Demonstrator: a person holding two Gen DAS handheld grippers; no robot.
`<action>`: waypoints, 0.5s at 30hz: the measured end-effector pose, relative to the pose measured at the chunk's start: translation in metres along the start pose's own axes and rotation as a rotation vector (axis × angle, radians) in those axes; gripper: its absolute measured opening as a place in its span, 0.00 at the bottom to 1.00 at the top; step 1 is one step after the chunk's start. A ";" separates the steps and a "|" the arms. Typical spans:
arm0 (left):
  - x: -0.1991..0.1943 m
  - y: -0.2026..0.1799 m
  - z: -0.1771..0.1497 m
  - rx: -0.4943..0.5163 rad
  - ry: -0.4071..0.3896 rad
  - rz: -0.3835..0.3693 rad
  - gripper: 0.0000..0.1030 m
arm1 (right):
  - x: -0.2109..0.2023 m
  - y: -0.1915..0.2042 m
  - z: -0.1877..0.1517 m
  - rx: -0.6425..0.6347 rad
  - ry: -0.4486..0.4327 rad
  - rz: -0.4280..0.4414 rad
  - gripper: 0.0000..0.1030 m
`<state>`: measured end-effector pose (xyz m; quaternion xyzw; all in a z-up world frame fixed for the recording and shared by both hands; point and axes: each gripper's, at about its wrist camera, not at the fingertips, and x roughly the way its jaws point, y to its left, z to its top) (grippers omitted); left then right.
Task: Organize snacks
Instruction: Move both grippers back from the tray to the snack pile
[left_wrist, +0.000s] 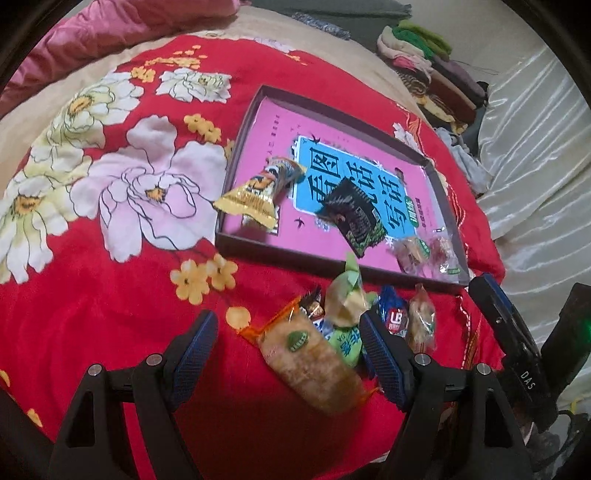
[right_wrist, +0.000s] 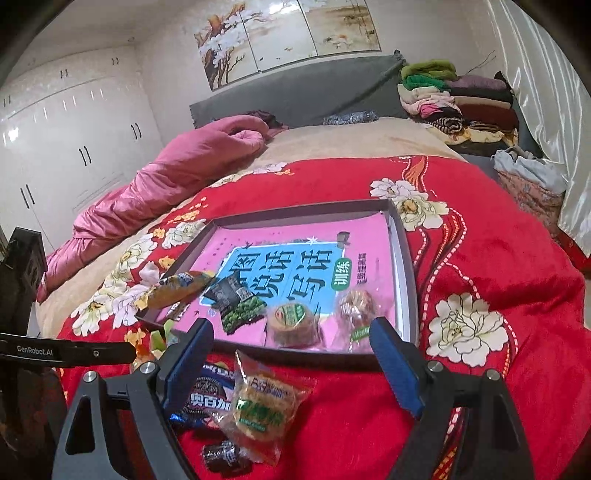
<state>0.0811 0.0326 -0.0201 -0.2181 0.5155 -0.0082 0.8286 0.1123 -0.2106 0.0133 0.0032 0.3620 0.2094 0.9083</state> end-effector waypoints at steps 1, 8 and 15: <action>0.000 0.000 -0.001 -0.003 0.001 0.002 0.78 | 0.000 0.001 -0.001 0.001 0.004 0.000 0.84; 0.004 -0.005 -0.009 0.010 0.018 0.003 0.78 | 0.001 0.005 -0.009 0.005 0.045 -0.002 0.84; 0.009 -0.004 -0.014 -0.001 0.031 0.002 0.78 | 0.007 0.003 -0.022 0.044 0.119 0.007 0.84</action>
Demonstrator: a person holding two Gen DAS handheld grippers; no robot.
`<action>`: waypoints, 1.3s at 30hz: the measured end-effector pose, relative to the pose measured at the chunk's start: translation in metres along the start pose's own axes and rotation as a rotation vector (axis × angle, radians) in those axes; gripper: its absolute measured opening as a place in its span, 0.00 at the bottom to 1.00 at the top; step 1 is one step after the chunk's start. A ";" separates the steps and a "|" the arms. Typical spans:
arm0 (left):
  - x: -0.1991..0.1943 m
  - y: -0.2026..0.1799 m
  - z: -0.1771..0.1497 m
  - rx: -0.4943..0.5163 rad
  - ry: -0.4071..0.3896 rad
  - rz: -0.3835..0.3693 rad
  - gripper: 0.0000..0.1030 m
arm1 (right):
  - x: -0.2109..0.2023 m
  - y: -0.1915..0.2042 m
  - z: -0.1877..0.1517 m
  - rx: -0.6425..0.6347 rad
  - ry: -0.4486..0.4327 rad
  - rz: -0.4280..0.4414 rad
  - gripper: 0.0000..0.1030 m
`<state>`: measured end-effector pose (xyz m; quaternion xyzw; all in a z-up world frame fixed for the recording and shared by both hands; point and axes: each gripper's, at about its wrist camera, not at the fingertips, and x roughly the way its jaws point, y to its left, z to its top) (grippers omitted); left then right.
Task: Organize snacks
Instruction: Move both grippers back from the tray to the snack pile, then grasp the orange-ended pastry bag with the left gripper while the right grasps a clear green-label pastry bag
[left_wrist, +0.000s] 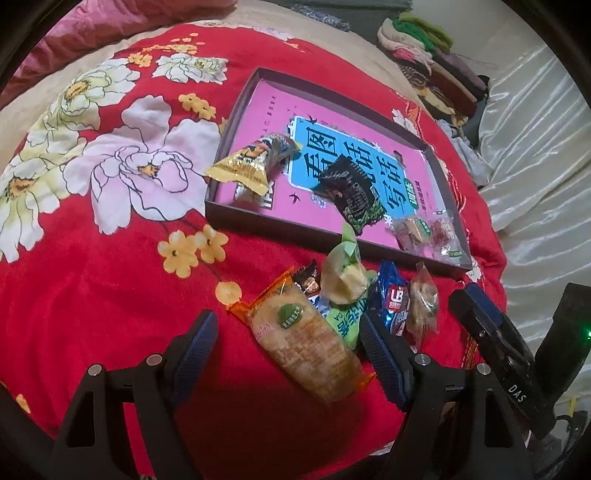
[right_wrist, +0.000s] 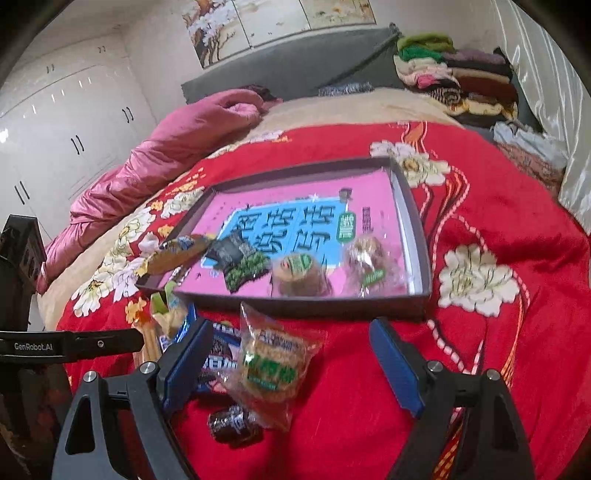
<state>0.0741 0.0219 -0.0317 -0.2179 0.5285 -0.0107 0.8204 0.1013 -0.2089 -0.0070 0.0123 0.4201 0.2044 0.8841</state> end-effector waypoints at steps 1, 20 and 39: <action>0.001 0.000 -0.001 -0.003 0.002 0.000 0.78 | 0.001 -0.001 -0.001 0.007 0.008 0.003 0.84; 0.027 -0.002 -0.016 -0.061 0.031 -0.009 0.78 | 0.031 0.007 -0.014 -0.001 0.117 0.023 0.64; 0.024 0.018 -0.011 -0.158 0.021 -0.077 0.46 | 0.017 0.014 -0.008 -0.079 0.048 0.021 0.43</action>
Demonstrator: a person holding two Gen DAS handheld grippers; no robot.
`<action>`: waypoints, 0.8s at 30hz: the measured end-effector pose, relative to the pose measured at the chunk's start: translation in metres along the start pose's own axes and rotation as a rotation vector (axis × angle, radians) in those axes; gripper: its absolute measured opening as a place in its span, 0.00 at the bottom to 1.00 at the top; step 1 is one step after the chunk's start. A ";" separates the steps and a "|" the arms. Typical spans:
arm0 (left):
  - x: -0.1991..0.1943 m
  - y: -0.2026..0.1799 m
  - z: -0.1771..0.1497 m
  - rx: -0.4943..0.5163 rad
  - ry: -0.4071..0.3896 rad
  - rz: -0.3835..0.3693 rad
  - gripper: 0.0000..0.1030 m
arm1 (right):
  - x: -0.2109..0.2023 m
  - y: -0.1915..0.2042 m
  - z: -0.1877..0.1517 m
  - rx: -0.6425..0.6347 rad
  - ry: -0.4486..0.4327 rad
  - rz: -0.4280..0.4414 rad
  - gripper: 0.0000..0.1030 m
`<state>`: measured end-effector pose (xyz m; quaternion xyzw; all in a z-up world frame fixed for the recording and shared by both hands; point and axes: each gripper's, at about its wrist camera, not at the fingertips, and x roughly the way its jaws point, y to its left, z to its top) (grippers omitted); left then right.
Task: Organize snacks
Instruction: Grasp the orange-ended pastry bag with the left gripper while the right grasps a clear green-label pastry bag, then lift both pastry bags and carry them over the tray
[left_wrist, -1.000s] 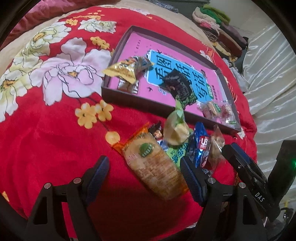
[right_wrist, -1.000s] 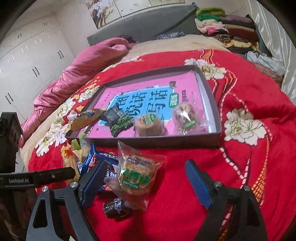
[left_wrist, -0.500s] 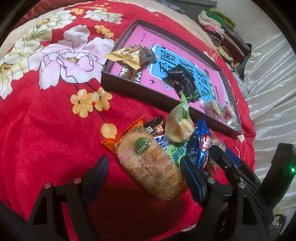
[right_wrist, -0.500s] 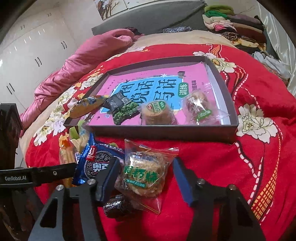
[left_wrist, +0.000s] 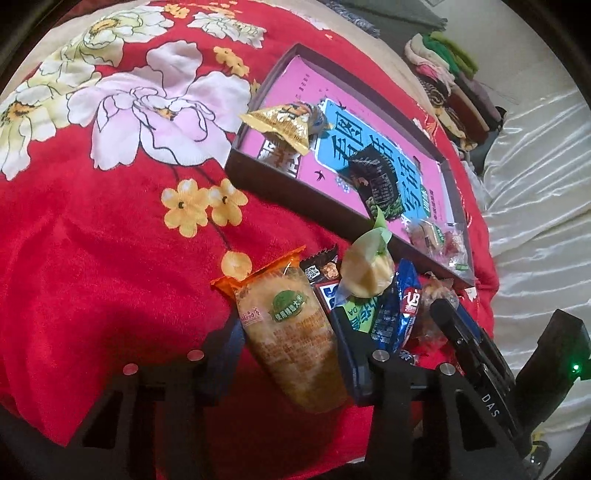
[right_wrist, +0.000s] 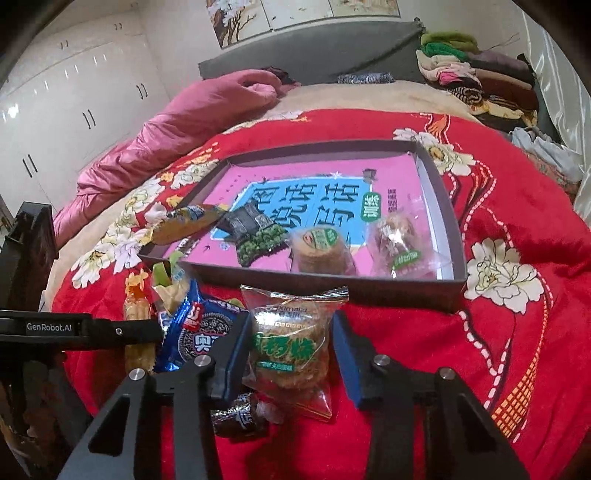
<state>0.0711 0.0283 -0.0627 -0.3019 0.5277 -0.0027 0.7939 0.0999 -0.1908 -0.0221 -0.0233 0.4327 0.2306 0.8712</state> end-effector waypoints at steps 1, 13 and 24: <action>-0.001 -0.001 0.000 0.004 -0.002 0.000 0.45 | -0.002 -0.001 0.001 0.003 -0.007 -0.002 0.42; -0.029 -0.013 0.005 0.098 -0.099 0.029 0.39 | -0.022 -0.001 0.008 0.005 -0.109 0.041 0.42; -0.047 -0.024 0.008 0.172 -0.182 0.051 0.38 | -0.030 0.000 0.013 -0.011 -0.163 0.051 0.42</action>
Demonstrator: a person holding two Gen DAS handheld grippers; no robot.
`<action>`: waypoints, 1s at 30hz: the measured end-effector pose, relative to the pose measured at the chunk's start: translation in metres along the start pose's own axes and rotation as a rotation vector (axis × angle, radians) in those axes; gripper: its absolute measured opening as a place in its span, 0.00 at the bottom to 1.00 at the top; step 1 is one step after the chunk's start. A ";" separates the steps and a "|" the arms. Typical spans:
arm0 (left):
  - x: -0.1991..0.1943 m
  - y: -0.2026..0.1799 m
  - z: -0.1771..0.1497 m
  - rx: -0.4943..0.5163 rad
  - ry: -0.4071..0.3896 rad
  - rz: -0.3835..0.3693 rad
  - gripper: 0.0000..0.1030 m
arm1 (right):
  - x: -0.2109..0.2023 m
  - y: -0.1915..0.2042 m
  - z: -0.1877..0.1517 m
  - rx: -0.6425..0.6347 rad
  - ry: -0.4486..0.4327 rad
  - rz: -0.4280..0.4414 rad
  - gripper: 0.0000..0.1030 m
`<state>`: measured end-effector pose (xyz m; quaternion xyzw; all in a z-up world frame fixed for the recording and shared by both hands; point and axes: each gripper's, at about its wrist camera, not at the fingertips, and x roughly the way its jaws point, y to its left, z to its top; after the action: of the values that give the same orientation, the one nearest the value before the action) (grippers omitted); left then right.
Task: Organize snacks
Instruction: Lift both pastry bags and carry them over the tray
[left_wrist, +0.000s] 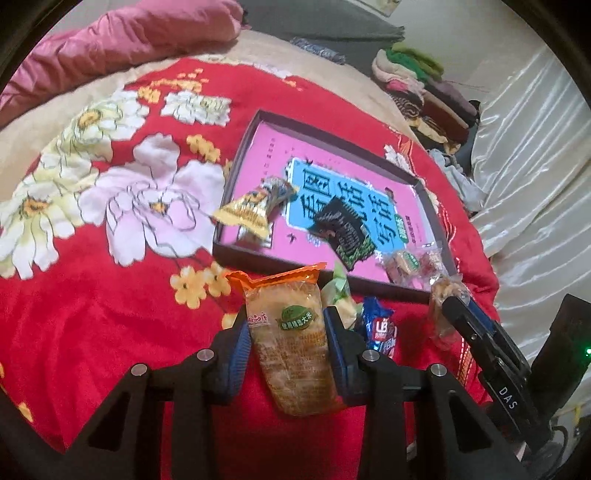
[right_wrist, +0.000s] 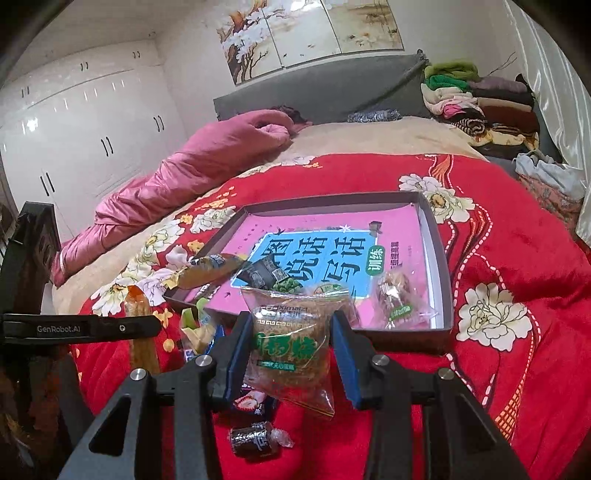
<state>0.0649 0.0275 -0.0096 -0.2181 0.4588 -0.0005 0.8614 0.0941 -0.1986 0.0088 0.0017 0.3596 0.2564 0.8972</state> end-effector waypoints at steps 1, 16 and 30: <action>-0.002 -0.001 0.001 0.007 -0.011 0.002 0.38 | -0.001 -0.001 0.001 0.001 -0.006 -0.001 0.42; -0.026 -0.023 0.024 0.074 -0.129 0.018 0.38 | -0.009 -0.005 0.012 0.002 -0.078 -0.006 0.42; -0.023 -0.034 0.051 0.086 -0.187 0.034 0.38 | -0.012 -0.013 0.024 -0.002 -0.134 -0.030 0.42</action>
<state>0.0988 0.0203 0.0460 -0.1721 0.3794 0.0147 0.9090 0.1086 -0.2109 0.0318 0.0124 0.2983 0.2426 0.9230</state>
